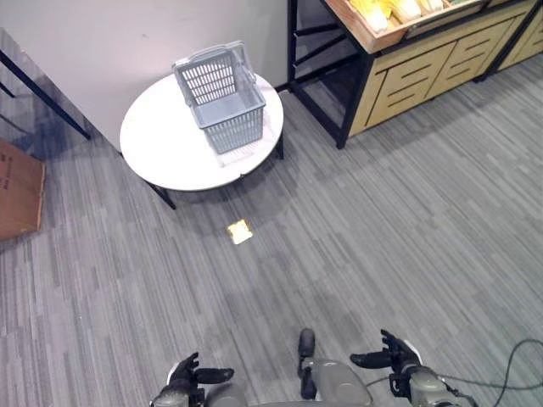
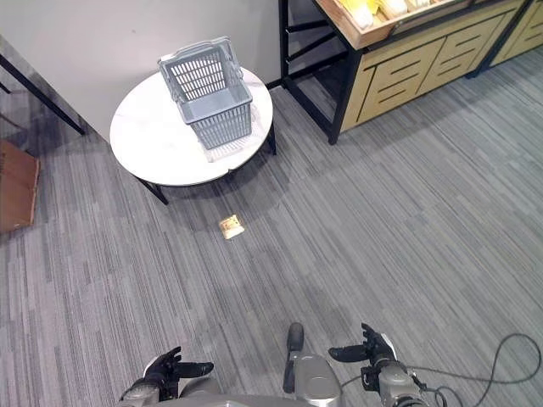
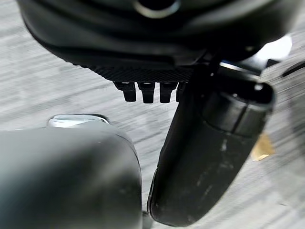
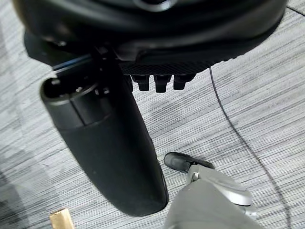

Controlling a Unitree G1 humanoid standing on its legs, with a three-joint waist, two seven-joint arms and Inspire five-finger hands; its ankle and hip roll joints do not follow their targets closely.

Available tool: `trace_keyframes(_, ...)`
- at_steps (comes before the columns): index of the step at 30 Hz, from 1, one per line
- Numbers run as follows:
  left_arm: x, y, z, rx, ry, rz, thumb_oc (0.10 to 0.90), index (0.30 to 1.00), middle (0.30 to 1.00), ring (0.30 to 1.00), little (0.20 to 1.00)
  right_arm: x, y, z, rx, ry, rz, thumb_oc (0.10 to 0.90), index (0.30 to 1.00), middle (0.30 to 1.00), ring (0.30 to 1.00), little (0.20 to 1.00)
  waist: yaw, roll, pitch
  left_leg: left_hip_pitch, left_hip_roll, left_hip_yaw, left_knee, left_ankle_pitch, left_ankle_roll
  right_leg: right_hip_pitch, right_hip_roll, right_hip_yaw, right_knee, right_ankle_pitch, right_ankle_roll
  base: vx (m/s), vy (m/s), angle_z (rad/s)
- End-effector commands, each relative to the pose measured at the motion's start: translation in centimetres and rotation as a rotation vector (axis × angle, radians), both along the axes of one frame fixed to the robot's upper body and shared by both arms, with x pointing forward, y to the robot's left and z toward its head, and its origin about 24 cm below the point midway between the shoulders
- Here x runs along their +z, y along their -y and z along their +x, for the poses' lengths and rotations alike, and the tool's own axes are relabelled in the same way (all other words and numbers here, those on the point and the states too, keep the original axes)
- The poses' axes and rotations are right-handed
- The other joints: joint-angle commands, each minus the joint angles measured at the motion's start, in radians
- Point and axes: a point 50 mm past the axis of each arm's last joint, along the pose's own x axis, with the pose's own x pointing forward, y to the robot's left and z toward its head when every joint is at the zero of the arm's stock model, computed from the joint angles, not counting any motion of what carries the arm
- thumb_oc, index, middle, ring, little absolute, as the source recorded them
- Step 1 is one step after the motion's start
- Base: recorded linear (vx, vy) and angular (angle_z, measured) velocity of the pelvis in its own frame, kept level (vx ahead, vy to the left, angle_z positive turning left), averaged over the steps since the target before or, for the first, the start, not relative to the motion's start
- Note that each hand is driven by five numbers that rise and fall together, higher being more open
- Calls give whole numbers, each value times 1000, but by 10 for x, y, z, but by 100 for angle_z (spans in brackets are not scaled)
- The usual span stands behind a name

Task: Get the vegetables into the basket

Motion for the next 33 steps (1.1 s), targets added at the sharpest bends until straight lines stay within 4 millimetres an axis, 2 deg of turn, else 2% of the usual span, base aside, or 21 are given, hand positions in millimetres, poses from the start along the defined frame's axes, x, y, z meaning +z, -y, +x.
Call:
trace_keyframes(1,1,9,5,-49,23,6,900,1000,1000,1000,1000,3,14,-5,-28,-2,-48,900,1000,1000,1000,1000,-4,-7,36,-37,-88,110,-239,-35,106,-7,-97,50,50,-27,160,349,-43,11)
trace_keyframes(2,0,9,5,-53,20,15,900,1000,1000,1000,1000,2,14,-9,-26,-14,-53,900,1000,1000,1000,1000,6,-5,30,-106,-91,136,-339,-32,108,27,-99,54,20,-31,172,389,4,23)
trace_keyframes(3,0,10,4,-50,20,17,900,1000,1000,1000,1000,2,13,-10,-25,-19,-53,900,1000,1000,1000,1000,14,-2,27,-120,-88,140,-373,-15,105,46,-97,60,11,-35,176,465,98,27)
trace_keyframes(4,0,10,3,-40,25,20,900,1000,1000,1000,1000,0,10,-12,-21,-26,-54,900,1000,1000,1000,1000,32,6,27,-178,-75,147,-451,69,83,90,-84,72,-12,-43,182,567,165,-36)
trace_keyframes(5,0,7,1,-36,20,28,900,1000,1000,1000,1000,-1,9,-14,-23,-37,-55,900,1000,1000,1000,1000,48,8,19,-189,-65,151,-494,100,72,139,-78,96,-27,-60,191,617,191,-73)
trace_keyframes(6,-1,6,-2,-29,11,29,900,1000,1000,1000,1000,-2,8,-16,-20,-46,-53,900,1000,1000,1000,1000,55,7,13,-184,-59,164,-492,107,69,163,-79,104,-28,-72,194,533,190,-140)
trace_keyframes(7,-2,5,-6,-18,-3,28,900,1000,1000,1000,1000,-4,7,-21,-15,-64,-50,900,1000,1000,1000,1000,54,4,0,-162,-58,178,-496,83,82,180,-79,117,-26,-90,199,481,269,-109)
trace_keyframes(8,-3,4,-11,-27,-24,33,900,1000,1000,1000,1000,-8,4,-31,-14,-99,-43,900,1000,1000,1000,1000,55,-8,-11,-140,-65,200,-498,77,96,199,-105,118,-15,-94,213,426,303,-99)
trace_keyframes(11,-2,-2,-12,-48,-33,55,900,1000,1000,1000,1000,-10,0,-35,2,-118,-34,900,1000,1000,1000,1000,50,-38,-23,-115,-96,236,-474,27,136,192,-152,149,12,-71,245,307,301,-24)
trace_keyframes(12,0,-8,-10,-40,-25,69,900,1000,1000,1000,1000,-11,-6,-33,23,-120,-20,900,1000,1000,1000,1000,54,-60,-29,-114,-116,254,-442,-7,156,177,-181,169,32,-19,264,269,286,-21)
trace_keyframes(14,5,-19,-1,-12,4,96,900,1000,1000,1000,1000,-11,-12,-25,55,-106,-10,900,1000,1000,1000,1000,67,-88,-40,-113,-146,268,-410,-54,181,155,-219,195,66,74,288,286,300,-20)
trace_keyframes(16,6,-22,0,-3,8,106,900,1000,1000,1000,1000,-11,-16,-19,74,-96,-6,900,1000,1000,1000,1000,73,-95,-44,-90,-162,277,-425,-69,198,129,-232,201,110,129,294,180,239,12)
trace_keyframes(17,6,-23,1,1,12,108,900,1000,1000,1000,1000,-10,-18,-14,88,-81,-5,900,1000,1000,1000,1000,74,-95,-41,-77,-171,283,-439,-69,207,109,-236,196,161,160,301,169,324,33)
trace_keyframes(19,9,-27,7,3,25,118,900,1000,1000,1000,1000,-9,-23,-5,100,-46,1,900,1000,1000,1000,1000,72,-72,-21,-7,-186,266,-490,-89,230,23,-211,180,353,195,288,238,343,-5)
trace_keyframes(21,9,-29,7,5,24,123,900,1000,1000,1000,1000,-8,-24,-5,100,-43,3,900,1000,1000,1000,1000,64,-70,-15,13,-188,260,-498,-96,232,-5,-205,170,370,188,282,292,100,34)
trace_keyframes(22,8,-30,3,-4,0,127,900,1000,1000,1000,1000,-9,-27,-5,94,-44,14,900,1000,1000,1000,1000,41,-58,11,85,-188,225,-498,-129,221,-104,-163,107,263,92,253,359,-5,63)
trace_keyframes(23,8,-30,3,-4,0,127,900,1000,1000,1000,1000,-9,-26,-5,94,-44,14,900,1000,1000,1000,1000,39,-58,14,88,-187,223,-498,-130,220,-99,-163,105,263,90,253,580,-89,67)
trace_keyframes(24,6,-30,-2,-8,-23,127,900,1000,1000,1000,1000,-9,-28,-3,107,-43,13,900,1000,1000,1000,1000,24,-64,20,124,-197,189,-497,-150,209,-124,-141,130,115,93,262,367,-147,83)
trace_keyframes(25,4,-28,-8,-6,-40,124,900,1000,1000,1000,1000,-10,-29,-5,99,-46,20,900,1000,1000,1000,1000,14,-62,20,148,-199,173,-498,-164,203,-136,-133,138,61,110,270,474,-229,114)
trace_keyframes(28,2,-26,-16,-4,-65,111,900,1000,1000,1000,1000,-11,-28,-10,88,-55,30,900,1000,1000,1000,1000,9,-58,11,173,-199,150,-496,-179,195,-121,-133,139,48,120,269,211,-161,98)
trace_keyframes(33,-2,-18,-22,-16,-84,88,900,1000,1000,1000,1000,-8,-18,-11,75,-45,15,900,1000,1000,1000,1000,5,-27,-13,169,-152,110,-446,-176,153,-67,-96,108,25,79,226,112,-204,29)
